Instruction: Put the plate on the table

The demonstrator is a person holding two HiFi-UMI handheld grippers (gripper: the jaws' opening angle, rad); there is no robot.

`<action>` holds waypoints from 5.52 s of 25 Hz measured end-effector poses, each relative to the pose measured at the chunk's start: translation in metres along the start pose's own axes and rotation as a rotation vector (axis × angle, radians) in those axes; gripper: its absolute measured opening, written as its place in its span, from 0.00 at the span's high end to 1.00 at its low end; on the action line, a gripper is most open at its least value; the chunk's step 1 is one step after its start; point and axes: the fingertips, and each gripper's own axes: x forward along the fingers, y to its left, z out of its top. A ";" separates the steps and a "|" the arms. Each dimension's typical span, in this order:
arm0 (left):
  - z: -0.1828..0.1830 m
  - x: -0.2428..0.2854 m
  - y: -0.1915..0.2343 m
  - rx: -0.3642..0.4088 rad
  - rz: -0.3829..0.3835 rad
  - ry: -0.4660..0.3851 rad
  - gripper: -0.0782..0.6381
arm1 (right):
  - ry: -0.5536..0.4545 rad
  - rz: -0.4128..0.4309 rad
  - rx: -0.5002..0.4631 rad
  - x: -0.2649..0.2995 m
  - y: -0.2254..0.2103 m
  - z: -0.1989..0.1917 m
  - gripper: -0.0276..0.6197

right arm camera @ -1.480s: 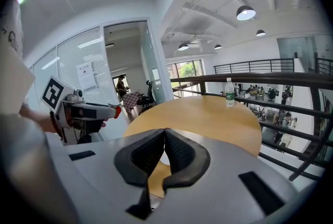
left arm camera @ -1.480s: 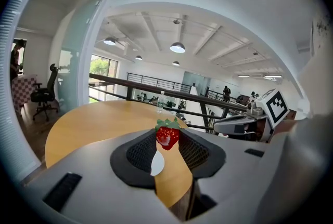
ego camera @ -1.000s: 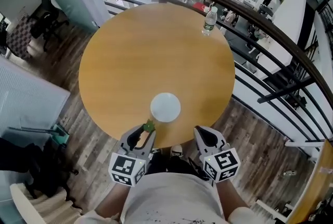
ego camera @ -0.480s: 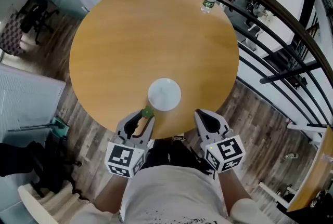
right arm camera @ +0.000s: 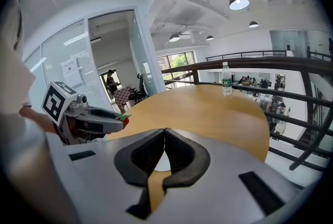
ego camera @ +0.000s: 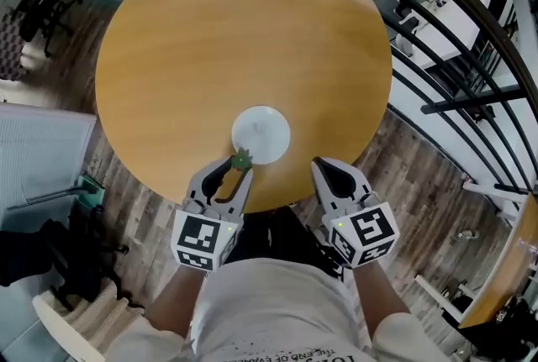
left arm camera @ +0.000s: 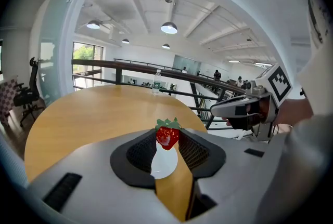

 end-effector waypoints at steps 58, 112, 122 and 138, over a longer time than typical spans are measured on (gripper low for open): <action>-0.104 0.169 0.028 0.240 -0.047 0.468 0.68 | 0.087 -0.037 0.099 0.047 -0.075 -0.045 0.92; -0.054 0.090 0.010 0.186 -0.017 0.272 0.77 | 0.050 -0.023 0.051 0.010 -0.042 -0.029 0.92; -0.025 0.012 -0.006 0.011 -0.010 0.119 0.86 | 0.002 -0.008 0.022 -0.026 -0.015 -0.006 0.92; 0.002 -0.059 -0.059 -0.094 -0.053 0.014 0.86 | -0.056 0.096 -0.009 -0.065 0.043 0.027 0.92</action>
